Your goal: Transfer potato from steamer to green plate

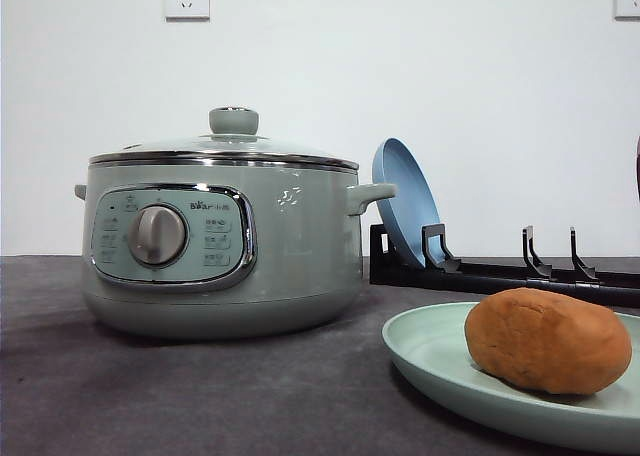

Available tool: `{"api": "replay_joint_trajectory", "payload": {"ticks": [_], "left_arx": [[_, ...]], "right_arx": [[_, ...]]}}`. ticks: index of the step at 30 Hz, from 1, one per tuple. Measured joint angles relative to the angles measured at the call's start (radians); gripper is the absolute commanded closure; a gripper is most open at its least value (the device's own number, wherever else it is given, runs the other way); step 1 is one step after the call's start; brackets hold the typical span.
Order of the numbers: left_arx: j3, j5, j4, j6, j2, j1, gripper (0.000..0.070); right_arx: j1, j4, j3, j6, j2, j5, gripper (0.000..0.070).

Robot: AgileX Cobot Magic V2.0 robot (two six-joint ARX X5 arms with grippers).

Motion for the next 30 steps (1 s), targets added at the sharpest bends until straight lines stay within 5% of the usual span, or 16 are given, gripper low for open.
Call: {"api": "replay_joint_trajectory", "payload": {"ticks": [10,11,12,13,14,15,16,30], "left_arx": [[0.000,0.000,0.033,-0.015,-0.010,0.000,0.0000],[0.000,0.000,0.034,-0.015,-0.010,0.000,0.0061],[0.000,0.000,0.034,-0.015,-0.010,0.000,0.0263],[0.000,0.000,0.033,-0.014,-0.010,0.000,0.0532],[0.000,0.000,0.032,-0.014,-0.010,0.000,0.0677],[0.000,0.000,0.030,-0.009,-0.010,0.000,0.0682],[0.000,0.000,0.028,-0.003,-0.010,0.000,0.0699],[0.000,0.000,0.028,0.006,-0.009,0.000,0.0700]], "right_arx": [[0.000,0.000,0.000,-0.003,0.000,0.000,0.0030],[0.000,0.000,0.000,-0.003,0.000,0.000,0.0042],[0.000,0.000,0.000,-0.003,0.000,0.000,0.0103],[0.000,0.000,0.000,-0.003,0.000,0.000,0.0248],[0.000,0.000,0.000,-0.003,0.000,0.000,0.0471],[0.000,-0.001,0.000,-0.004,0.000,0.000,0.0680],[0.000,-0.001,0.000,-0.006,0.000,0.000,0.0694],[0.000,0.006,0.000,-0.031,0.000,0.000,0.0685]]}}
